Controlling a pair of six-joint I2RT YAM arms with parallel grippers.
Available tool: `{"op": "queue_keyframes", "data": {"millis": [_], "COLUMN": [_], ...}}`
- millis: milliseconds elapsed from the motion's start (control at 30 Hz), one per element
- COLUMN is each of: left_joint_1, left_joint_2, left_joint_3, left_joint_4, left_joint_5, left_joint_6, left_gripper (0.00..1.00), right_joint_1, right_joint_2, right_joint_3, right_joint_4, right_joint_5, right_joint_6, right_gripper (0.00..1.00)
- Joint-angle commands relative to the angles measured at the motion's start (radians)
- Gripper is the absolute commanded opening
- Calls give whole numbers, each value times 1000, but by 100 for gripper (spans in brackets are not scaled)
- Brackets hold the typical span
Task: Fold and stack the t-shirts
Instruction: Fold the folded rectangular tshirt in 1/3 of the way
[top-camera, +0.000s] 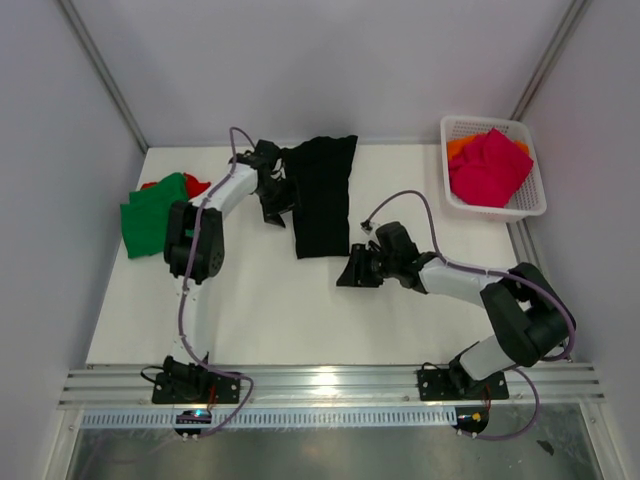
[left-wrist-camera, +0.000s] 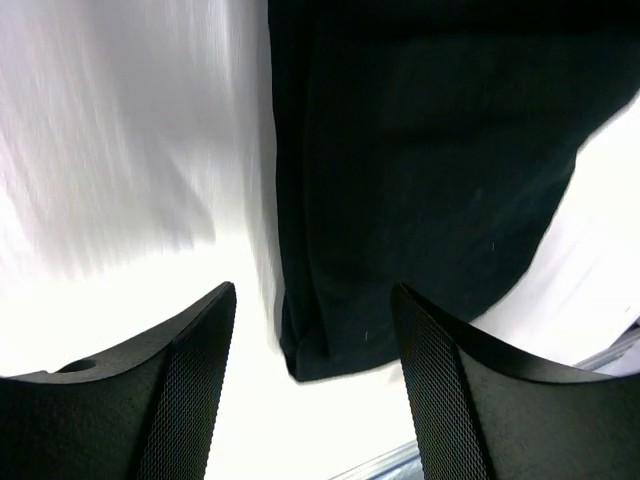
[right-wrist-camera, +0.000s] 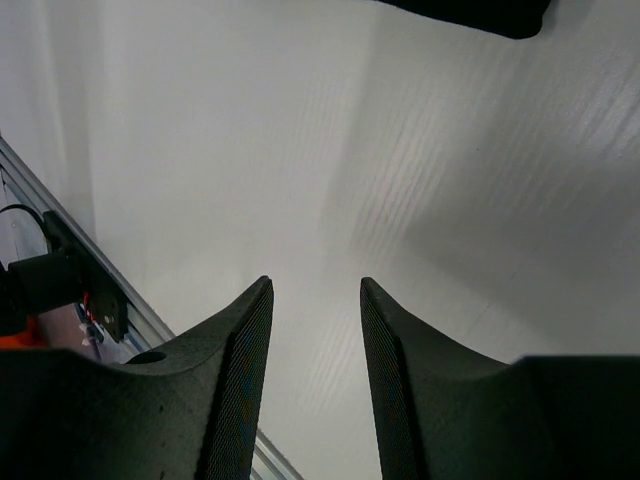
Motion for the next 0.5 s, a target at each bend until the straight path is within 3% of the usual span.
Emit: {"op": "queue_keyframes", "data": {"millis": [0,200,467], "left_joint_1": [1,0,0], "left_joint_2": [-170,-341,-522], "left_joint_3": [-67,-331,-456], "left_joint_4": [19,74,71], "left_joint_5": [23,36,-33], "left_joint_6": [27,24,28], "left_gripper": [66,65,65], "right_joint_1": [26,29,28], "right_joint_2": [-26,-43,-2], "right_joint_3": [-7,33,247], "right_joint_4": [63,49,4], "right_joint_5": [19,49,137], "right_joint_6": [22,23,-66], "right_gripper": [45,45,45]}}
